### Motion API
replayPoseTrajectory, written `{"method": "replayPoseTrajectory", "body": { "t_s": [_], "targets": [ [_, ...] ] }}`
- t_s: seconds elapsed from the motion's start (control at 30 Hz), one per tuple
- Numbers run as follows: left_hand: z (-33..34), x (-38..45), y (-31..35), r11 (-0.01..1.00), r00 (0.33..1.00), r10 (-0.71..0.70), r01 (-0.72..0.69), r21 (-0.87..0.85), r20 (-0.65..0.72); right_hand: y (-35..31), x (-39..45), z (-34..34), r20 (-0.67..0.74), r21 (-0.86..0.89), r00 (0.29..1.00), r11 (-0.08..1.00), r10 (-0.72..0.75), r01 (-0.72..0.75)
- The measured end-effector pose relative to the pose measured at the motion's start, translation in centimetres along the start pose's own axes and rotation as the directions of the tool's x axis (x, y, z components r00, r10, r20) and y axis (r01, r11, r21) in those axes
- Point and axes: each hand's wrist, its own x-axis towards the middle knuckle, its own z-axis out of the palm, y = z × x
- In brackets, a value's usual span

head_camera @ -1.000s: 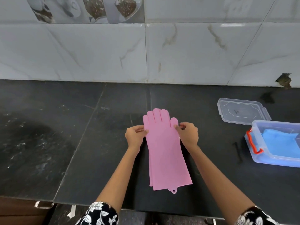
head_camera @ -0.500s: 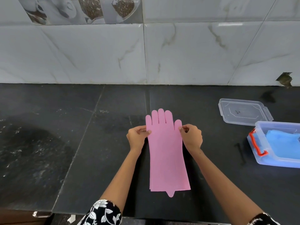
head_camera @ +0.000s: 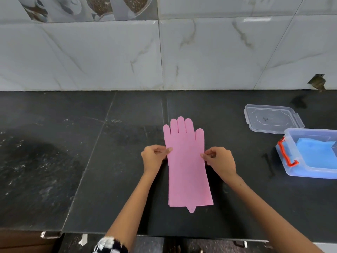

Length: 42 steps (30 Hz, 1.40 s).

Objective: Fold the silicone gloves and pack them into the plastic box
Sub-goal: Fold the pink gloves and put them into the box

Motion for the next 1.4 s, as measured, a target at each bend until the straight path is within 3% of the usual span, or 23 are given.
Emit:
{"method": "replayPoseTrajectory", "body": {
  "t_s": [0.17,0.37,0.57,0.8,0.97,1.07,1.17,1.23,1.33,1.4],
  "targets": [
    [-1.1,-5.9,-1.3,0.999,0.996,-0.018,0.015,0.037,0.092,1.9,-5.0,-1.1,0.114,0.008,0.993,1.0,0.015,-0.016],
    [-0.9,-9.7,-1.7,0.989,0.999,0.017,-0.022,0.148,0.036,1.6,-7.1,-0.6,0.122,0.022,0.992,0.999,0.039,-0.042],
    [-1.1,-9.0,-1.2,0.988,1.0,0.002,-0.004,0.152,0.011,1.0,-6.8,-0.7,0.147,0.162,0.987,0.983,0.06,-0.084],
    [-1.0,-9.4,-1.9,0.968,0.998,0.0,-0.016,0.249,0.063,1.6,-7.3,-0.4,0.046,-0.076,0.998,0.996,0.053,-0.049],
    [-1.2,-9.4,-1.9,0.977,0.996,0.011,-0.029,0.213,0.085,2.0,-7.1,-0.7,0.109,-0.071,0.993,0.997,0.051,-0.043],
    [-2.3,-8.8,-1.7,0.961,0.986,0.114,-0.14,0.237,0.119,2.5,-5.7,-2.0,0.113,-0.038,0.993,0.999,-0.021,0.025],
    [-4.1,-6.8,-1.6,0.844,0.929,0.348,-0.368,0.39,0.124,2.3,-3.7,-3.2,0.016,0.024,0.972,0.972,-0.235,0.235],
    [-4.8,-4.9,-1.4,0.679,0.83,0.484,-0.557,0.479,0.278,1.9,-2.4,-3.4,0.039,-0.016,0.897,0.898,-0.44,0.441],
    [-5.0,-3.0,-0.7,0.306,0.571,0.554,-0.816,0.49,0.606,1.5,-1.0,-3.4,0.235,-0.144,0.74,0.73,-0.631,0.668],
    [-5.1,-2.4,-0.8,0.028,0.379,0.553,-0.899,0.438,0.742,1.8,-0.5,-3.2,0.4,-0.213,0.644,0.617,-0.653,0.758]
  ]
}}
